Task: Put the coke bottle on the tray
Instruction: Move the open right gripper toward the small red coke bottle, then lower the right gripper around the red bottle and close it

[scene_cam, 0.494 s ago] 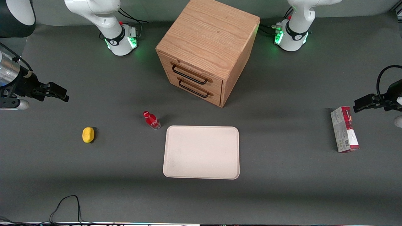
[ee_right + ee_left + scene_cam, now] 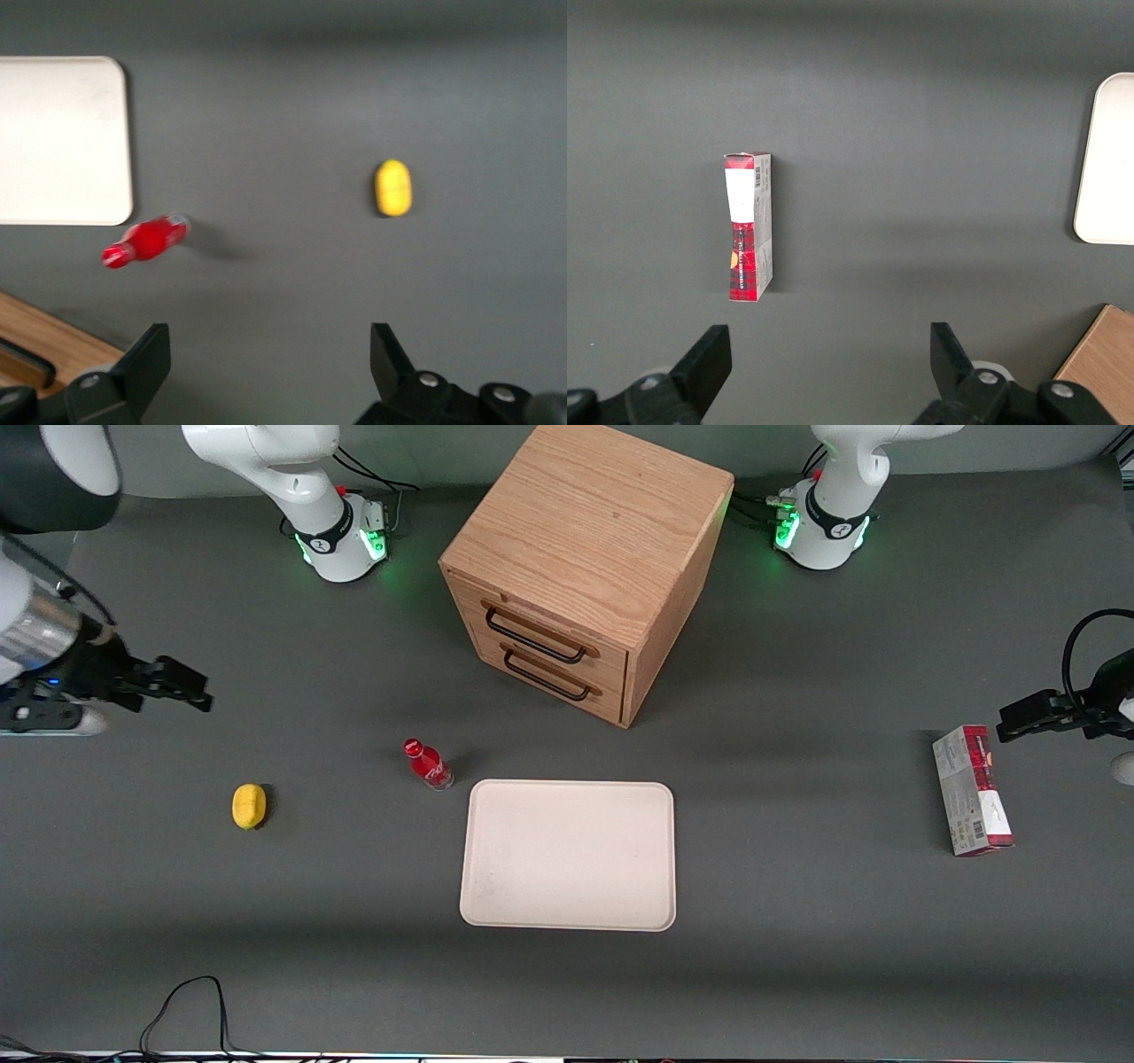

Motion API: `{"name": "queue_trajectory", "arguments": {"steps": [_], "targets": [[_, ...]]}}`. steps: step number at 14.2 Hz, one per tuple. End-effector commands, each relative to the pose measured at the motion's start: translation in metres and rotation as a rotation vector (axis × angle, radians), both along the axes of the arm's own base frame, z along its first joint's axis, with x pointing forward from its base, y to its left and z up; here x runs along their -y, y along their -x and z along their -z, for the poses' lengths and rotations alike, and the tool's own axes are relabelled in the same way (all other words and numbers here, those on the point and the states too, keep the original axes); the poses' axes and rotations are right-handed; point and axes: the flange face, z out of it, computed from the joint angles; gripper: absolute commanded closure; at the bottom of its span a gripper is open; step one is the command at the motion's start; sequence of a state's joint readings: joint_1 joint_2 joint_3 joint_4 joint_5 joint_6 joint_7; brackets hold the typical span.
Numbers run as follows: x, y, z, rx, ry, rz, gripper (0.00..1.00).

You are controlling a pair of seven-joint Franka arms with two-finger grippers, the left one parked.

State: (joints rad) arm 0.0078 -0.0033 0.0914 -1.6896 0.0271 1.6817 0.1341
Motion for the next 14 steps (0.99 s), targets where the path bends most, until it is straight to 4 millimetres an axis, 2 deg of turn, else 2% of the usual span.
{"name": "queue_trajectory", "arguments": {"steps": [1, 2, 4, 5, 7, 10, 12, 14], "targets": [[-0.081, -0.003, 0.012, 0.049, -0.034, 0.018, 0.00], [-0.102, -0.002, 0.017, 0.056, -0.042, 0.018, 0.00], [-0.125, -0.005, 0.031, 0.060, -0.055, -0.002, 0.00], [-0.134, -0.009, 0.046, 0.067, -0.066, 0.011, 0.00], [-0.162, -0.009, 0.098, 0.094, -0.096, 0.048, 0.00], [-0.167, -0.001, 0.168, 0.098, -0.096, 0.041, 0.00], [-0.167, 0.001, 0.200, 0.107, -0.106, 0.041, 0.00], [-0.176, 0.011, 0.234, 0.103, -0.072, -0.011, 0.00]]}}
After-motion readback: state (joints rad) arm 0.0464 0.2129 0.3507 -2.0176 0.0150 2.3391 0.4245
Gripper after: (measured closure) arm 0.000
